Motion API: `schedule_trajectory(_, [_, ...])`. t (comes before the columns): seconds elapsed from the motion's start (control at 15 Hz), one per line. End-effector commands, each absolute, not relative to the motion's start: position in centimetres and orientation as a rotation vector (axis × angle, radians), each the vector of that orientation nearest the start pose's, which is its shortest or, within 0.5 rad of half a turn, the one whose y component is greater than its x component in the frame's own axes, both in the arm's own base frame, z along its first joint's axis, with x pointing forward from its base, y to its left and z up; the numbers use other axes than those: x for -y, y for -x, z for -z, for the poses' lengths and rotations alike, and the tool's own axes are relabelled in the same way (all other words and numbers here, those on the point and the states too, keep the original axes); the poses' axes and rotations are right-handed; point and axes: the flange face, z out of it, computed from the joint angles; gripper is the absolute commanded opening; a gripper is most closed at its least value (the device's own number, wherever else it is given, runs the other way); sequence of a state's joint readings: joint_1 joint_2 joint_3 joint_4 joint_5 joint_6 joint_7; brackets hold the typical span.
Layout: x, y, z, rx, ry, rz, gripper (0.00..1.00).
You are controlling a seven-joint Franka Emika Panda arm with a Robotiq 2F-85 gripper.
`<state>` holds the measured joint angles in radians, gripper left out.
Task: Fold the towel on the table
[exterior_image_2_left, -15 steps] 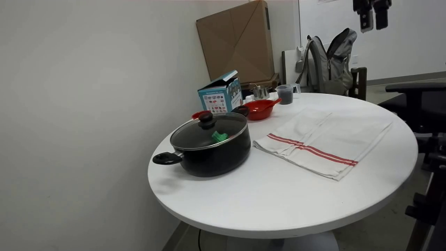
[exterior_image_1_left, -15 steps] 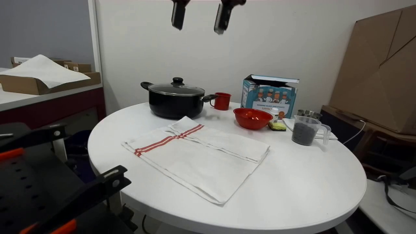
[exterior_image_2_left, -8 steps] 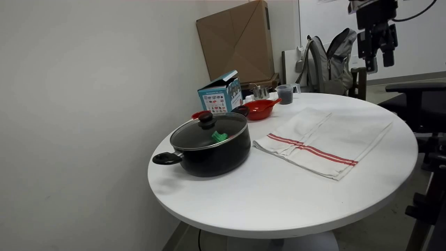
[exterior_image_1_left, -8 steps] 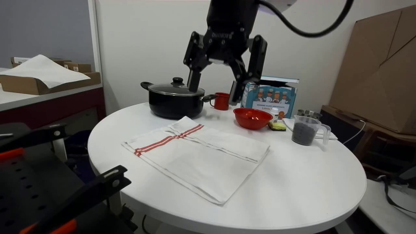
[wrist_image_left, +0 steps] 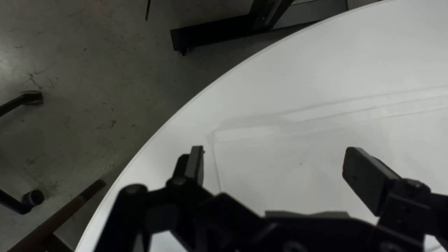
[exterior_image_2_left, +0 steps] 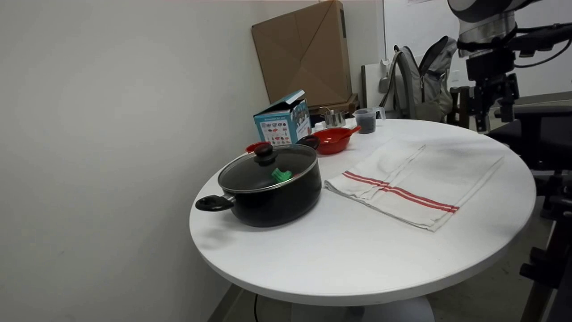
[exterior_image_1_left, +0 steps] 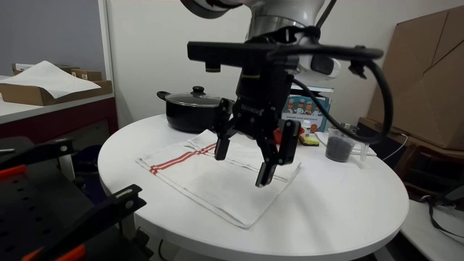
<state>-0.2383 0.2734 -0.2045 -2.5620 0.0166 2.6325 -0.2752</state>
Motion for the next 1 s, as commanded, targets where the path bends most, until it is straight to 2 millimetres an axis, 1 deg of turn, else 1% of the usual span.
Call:
schedule_trajectory(0.0, [20.2, -38.0, -11.4, -0.312, 3.064, -0.315, 1.0])
schedule_trajectory(0.2, [20.8, -37.7, -9.6, -0.355, 3.064, -0.295, 1.0])
schedule_trajectory(0.6, [21.5, -37.8, -8.1, -0.406, 3.042, -0.228, 1.0])
schedule_trajectory(0.67, [21.5, -37.9, -7.8, -0.414, 3.035, -0.222, 0.97])
schedule_trajectory(0.73, [21.5, -37.9, -7.5, -0.418, 3.029, -0.219, 0.74])
schedule_trajectory(0.8, [21.5, -37.9, -7.2, -0.421, 3.023, -0.221, 0.73])
schedule_trajectory(0.87, [21.5, -37.8, -6.8, -0.421, 3.017, -0.221, 0.69])
schedule_trajectory(0.93, [21.5, -37.8, -6.6, -0.42, 3.012, -0.22, 0.64])
